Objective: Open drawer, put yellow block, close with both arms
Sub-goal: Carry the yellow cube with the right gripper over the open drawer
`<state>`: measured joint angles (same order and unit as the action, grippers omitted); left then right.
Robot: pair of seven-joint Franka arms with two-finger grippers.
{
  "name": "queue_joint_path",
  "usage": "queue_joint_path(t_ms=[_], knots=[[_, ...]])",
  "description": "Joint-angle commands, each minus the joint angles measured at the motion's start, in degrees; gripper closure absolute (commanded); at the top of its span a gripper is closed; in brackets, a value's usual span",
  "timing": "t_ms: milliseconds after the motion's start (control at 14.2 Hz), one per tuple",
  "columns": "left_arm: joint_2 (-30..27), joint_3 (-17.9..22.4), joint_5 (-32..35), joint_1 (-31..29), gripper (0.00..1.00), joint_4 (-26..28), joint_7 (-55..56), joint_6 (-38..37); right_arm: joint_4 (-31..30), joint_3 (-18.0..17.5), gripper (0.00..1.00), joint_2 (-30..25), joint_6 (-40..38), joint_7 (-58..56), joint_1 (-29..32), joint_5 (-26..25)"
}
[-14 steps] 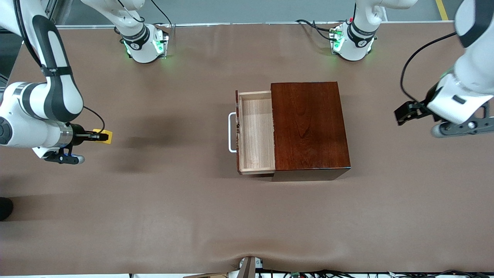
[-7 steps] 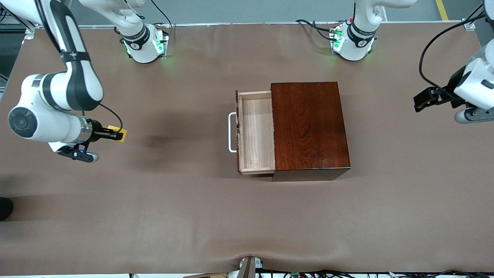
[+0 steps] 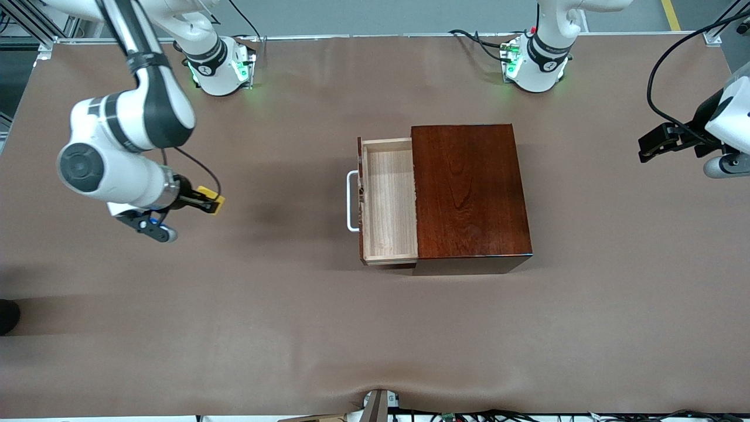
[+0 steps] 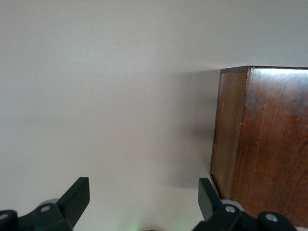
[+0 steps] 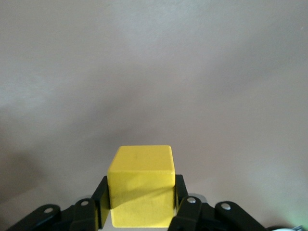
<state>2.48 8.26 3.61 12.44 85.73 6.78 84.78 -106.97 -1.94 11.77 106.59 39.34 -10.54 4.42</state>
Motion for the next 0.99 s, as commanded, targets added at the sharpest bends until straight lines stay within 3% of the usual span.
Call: queue_joint_path(t_ms=[0, 141, 352, 564, 916], knots=[[-0.6, -0.4, -1.0, -0.3, 0.00, -1.3, -1.1, -3.7, 1.8, 0.4, 1.00, -0.9, -2.0, 6.4, -1.9, 0.9], [-0.6, -1.7, -1.1, -1.6, 0.00, -1.2, -1.4, -3.9, 3.1, 0.4, 1.00, -0.7, -2.3, 10.1, -3.2, 2.1], [-1.1, -10.5, -1.1, -9.8, 0.00, -0.6, -1.6, -4.0, 5.7, 0.4, 1.00, -0.3, -2.3, 18.0, -5.9, 3.9], [-2.7, -15.5, -1.1, -15.2, 0.00, 1.4, -1.6, -4.0, 8.6, 0.4, 1.00, 0.0, -2.2, 26.6, -9.3, 5.8], [-2.8, -16.7, -1.1, -15.9, 0.00, 1.2, -1.5, -4.2, 12.9, 0.4, 1.00, 2.3, -1.7, 36.1, -13.9, 8.0]])
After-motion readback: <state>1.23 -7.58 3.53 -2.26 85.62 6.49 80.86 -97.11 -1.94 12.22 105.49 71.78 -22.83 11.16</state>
